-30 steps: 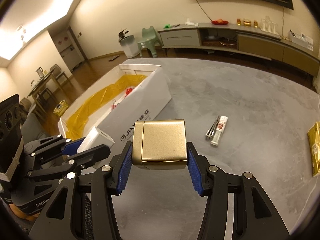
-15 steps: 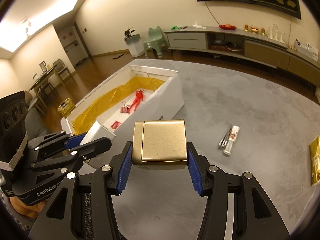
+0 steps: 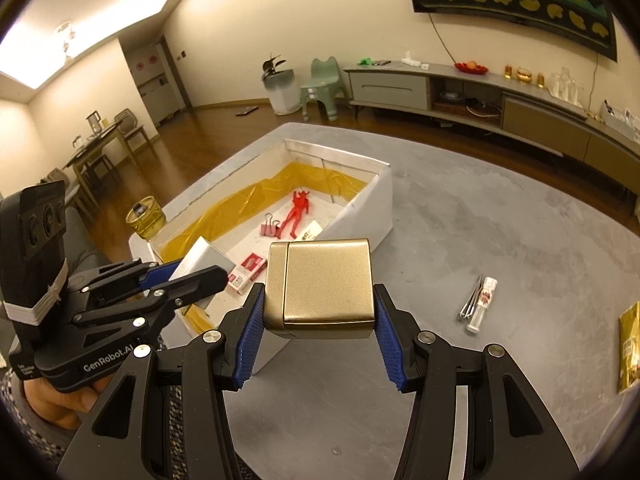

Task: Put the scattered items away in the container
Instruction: 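Carry the white charger and gold tin with both tools over the white box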

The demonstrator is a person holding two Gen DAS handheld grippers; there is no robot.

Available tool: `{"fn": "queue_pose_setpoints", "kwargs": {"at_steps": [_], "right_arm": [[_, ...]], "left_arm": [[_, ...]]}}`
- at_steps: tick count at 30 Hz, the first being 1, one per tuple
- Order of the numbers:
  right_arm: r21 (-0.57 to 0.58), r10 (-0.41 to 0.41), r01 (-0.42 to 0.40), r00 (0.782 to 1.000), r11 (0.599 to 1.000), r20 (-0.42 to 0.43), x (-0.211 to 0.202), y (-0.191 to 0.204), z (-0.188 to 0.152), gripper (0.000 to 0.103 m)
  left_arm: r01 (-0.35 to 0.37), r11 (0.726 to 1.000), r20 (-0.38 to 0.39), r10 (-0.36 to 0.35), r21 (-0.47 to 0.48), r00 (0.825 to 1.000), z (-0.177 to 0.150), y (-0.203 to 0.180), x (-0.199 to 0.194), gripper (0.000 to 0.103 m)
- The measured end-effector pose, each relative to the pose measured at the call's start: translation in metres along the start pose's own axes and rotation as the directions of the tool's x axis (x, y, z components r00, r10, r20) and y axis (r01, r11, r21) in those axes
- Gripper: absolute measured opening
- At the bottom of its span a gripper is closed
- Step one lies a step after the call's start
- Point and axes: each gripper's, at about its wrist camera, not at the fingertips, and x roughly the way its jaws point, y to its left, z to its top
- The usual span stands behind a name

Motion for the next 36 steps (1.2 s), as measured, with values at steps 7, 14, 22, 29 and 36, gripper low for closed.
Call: {"fn": "queue_pose_setpoints", "kwargs": {"at_steps": [7, 14, 22, 29, 36], "right_arm": [[-0.009, -0.002, 0.002, 1.0, 1.0, -0.005, 0.007, 0.012, 0.01, 0.054], [-0.027, 0.008, -0.009, 1.0, 1.0, -0.016, 0.016, 0.028, 0.017, 0.054], [-0.024, 0.027, -0.027, 0.999, 0.999, -0.027, 0.026, 0.035, 0.025, 0.054], [-0.029, 0.024, -0.025, 0.999, 0.999, -0.041, 0.039, 0.032, 0.04, 0.054], [-0.068, 0.017, -0.021, 0.998, 0.997, -0.057, 0.055, 0.042, 0.062, 0.054]], "left_arm": [[0.003, 0.999, 0.003, -0.003, -0.035, 1.0, 0.0, 0.023, -0.003, 0.022], [0.011, 0.998, 0.02, -0.009, -0.069, 1.0, 0.005, 0.047, -0.007, 0.022], [0.011, 0.996, 0.014, -0.01, -0.093, 1.0, 0.009, 0.072, 0.003, 0.022], [0.006, 0.994, -0.001, -0.006, -0.109, 1.0, 0.011, 0.09, 0.015, 0.022], [-0.006, 0.996, -0.019, 0.005, -0.09, 1.0, 0.014, 0.108, 0.019, 0.022]]}}
